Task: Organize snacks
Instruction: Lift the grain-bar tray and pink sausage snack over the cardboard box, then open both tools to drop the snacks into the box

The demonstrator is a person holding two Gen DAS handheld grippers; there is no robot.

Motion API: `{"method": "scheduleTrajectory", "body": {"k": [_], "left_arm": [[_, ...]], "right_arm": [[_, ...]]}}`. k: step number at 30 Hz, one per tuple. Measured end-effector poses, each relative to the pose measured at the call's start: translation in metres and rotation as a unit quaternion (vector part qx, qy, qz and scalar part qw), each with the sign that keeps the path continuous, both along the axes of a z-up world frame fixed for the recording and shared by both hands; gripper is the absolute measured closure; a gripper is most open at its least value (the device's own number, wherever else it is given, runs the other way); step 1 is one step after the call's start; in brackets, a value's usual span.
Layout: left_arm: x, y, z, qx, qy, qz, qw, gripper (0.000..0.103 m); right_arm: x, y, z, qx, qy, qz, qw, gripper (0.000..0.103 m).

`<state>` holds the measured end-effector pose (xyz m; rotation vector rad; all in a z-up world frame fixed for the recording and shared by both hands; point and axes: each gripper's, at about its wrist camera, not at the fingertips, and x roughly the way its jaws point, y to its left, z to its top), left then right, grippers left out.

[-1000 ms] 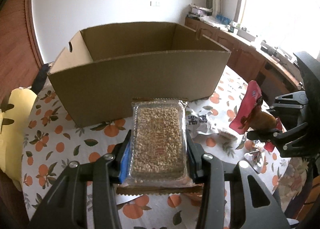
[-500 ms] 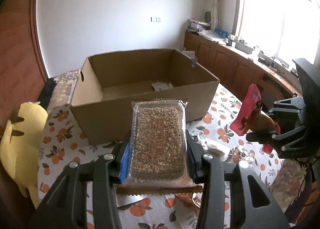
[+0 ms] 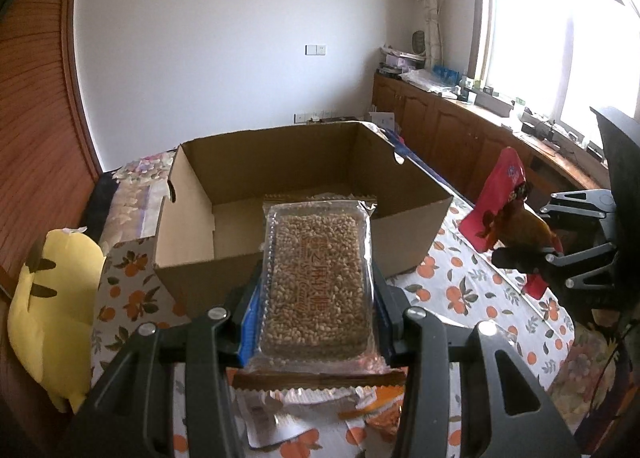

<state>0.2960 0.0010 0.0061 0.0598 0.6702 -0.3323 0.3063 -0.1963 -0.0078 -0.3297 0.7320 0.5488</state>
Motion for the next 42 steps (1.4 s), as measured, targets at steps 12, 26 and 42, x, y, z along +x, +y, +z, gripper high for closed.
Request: {"method": "scheduleTrajectory", "body": {"k": [12,26,42], "left_arm": [[0.052,0.01,0.007,0.004,-0.014,0.005,0.9999,0.058],[0.135,0.025,-0.019,0.002,0.018,0.018,0.9997,0.057],[0.14,0.02,-0.043,0.0,0.041,0.011,0.9991,0.053]], "right_arm": [[0.064,0.03,0.01,0.012,-0.017,0.002,1.0,0.069],[0.168,0.056,-0.021,0.024,0.013,-0.025,0.999,0.069],[0.179,0.062,-0.039,0.006,0.031,-0.035,0.999,0.066]]}}
